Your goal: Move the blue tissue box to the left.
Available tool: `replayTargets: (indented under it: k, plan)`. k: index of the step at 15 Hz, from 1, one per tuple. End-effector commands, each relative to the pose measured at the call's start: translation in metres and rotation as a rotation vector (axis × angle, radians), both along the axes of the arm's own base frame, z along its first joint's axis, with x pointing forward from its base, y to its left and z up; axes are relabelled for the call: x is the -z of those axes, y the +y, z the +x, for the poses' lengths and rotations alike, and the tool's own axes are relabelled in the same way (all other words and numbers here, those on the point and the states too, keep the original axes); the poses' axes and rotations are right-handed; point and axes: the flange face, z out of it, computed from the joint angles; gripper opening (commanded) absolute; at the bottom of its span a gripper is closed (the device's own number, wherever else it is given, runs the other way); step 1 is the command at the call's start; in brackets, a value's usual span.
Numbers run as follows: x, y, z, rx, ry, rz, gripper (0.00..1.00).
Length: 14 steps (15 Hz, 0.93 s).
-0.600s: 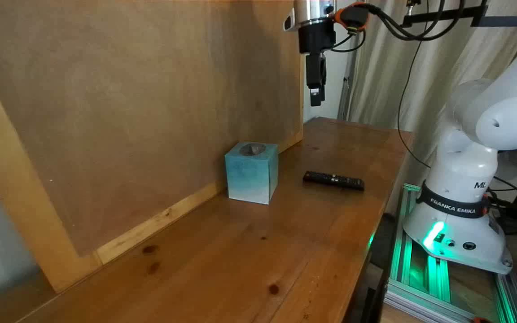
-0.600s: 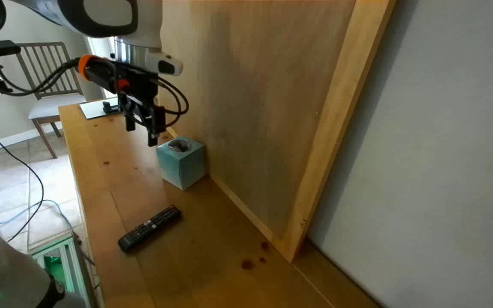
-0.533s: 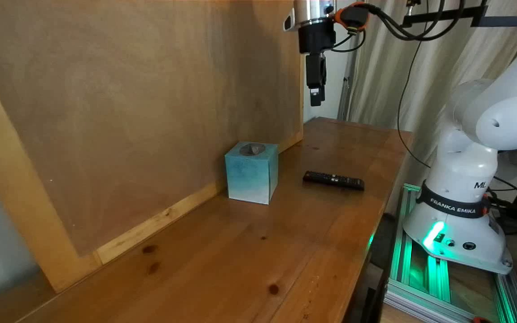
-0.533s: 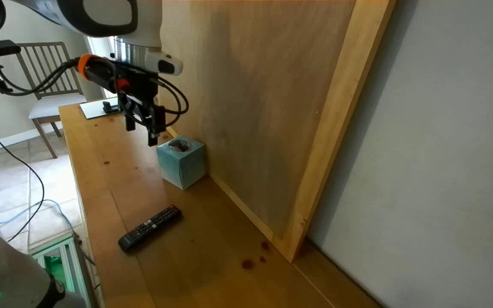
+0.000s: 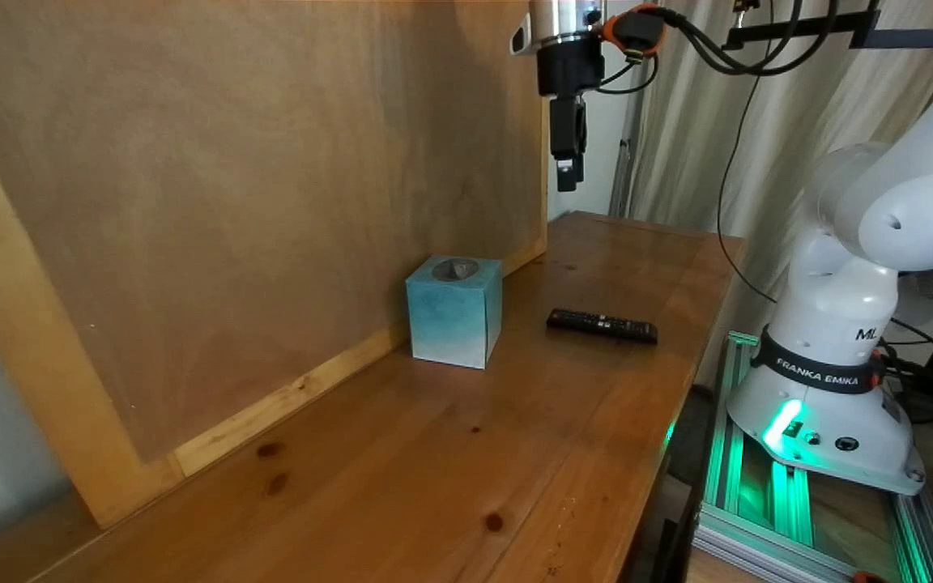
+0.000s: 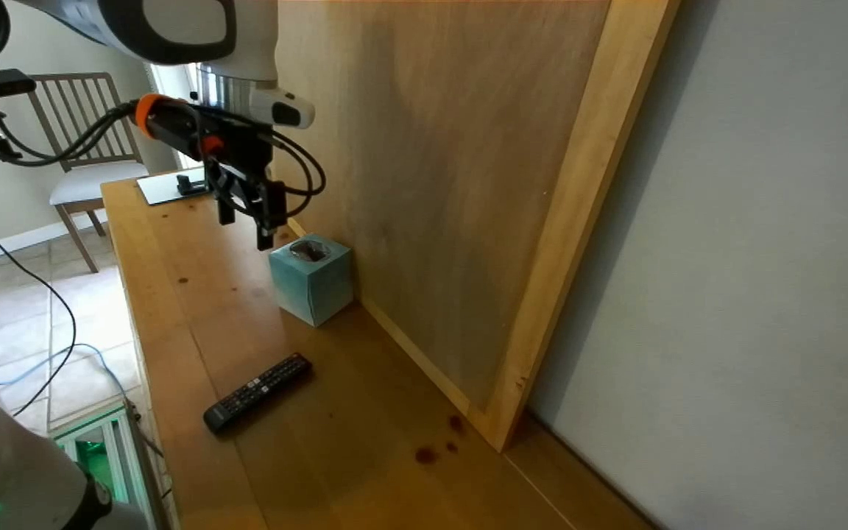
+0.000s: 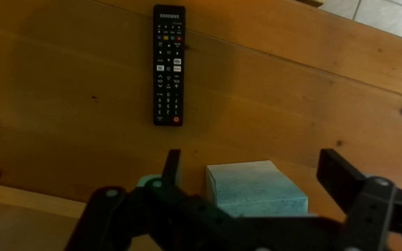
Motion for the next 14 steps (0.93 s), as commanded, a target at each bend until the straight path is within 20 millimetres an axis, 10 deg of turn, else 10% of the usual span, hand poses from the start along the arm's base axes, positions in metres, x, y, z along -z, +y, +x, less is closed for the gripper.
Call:
replayTargets:
  k: [1,14]
  plan:
    - [0.002,0.013,0.004,-0.050,-0.116,-0.002,1.00]
    - [0.036,0.064,0.019,0.021,-0.290,0.011,1.00]
